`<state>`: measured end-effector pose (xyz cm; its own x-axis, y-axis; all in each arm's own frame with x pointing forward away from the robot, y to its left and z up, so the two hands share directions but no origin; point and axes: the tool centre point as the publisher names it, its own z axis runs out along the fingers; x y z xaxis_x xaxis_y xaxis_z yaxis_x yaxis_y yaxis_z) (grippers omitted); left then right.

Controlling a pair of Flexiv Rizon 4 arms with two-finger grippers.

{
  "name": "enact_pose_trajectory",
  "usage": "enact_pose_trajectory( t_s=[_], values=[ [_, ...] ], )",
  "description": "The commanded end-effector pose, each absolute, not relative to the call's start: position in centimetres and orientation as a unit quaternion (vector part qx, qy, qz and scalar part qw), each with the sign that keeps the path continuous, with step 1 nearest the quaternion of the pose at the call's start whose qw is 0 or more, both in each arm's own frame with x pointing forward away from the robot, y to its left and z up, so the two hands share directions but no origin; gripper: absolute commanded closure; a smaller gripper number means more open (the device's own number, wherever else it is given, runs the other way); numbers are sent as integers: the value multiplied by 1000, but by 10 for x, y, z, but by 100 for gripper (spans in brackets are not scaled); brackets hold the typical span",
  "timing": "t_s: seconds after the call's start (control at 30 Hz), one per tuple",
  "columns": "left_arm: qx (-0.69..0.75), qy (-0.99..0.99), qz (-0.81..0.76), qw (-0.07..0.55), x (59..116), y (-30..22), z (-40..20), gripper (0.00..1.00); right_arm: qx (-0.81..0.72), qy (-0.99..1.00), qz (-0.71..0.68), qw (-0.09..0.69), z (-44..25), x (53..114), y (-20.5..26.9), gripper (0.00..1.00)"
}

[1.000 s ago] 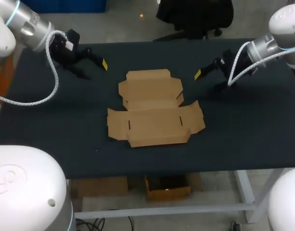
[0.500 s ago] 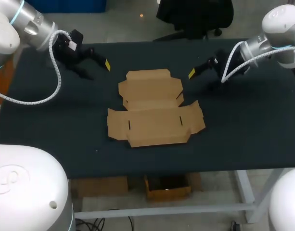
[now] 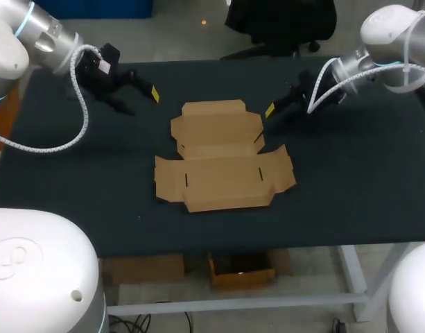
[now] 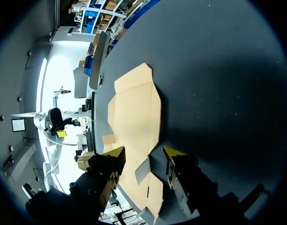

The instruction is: Assemble the packaging by folding the flat box into shape, placing the metal phone stand inside, and closing the box properly

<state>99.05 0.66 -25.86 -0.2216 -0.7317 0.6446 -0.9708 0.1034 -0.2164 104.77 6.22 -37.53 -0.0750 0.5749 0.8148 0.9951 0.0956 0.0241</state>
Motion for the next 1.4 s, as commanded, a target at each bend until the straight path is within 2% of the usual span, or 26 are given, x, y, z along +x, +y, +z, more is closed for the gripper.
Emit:
enact_pose_trajectory(
  t_s=[0.03, 0.47, 0.73, 1.4],
  values=[
    [592, -717, 310, 195, 993, 8, -259, 0, -589, -663, -308, 345, -384, 1053, 65, 53],
    [591, -715, 317, 197, 991, 13, -260, 0, -595, -653, -310, 351, -399, 1057, 76, 52],
    [592, -711, 322, 199, 989, 18, -261, 0, -603, -644, -315, 350, -400, 1060, 86, 56],
    [594, -705, 333, 199, 979, 34, -263, 0, -620, -607, -342, 361, -408, 1060, 107, 54]
  ],
)
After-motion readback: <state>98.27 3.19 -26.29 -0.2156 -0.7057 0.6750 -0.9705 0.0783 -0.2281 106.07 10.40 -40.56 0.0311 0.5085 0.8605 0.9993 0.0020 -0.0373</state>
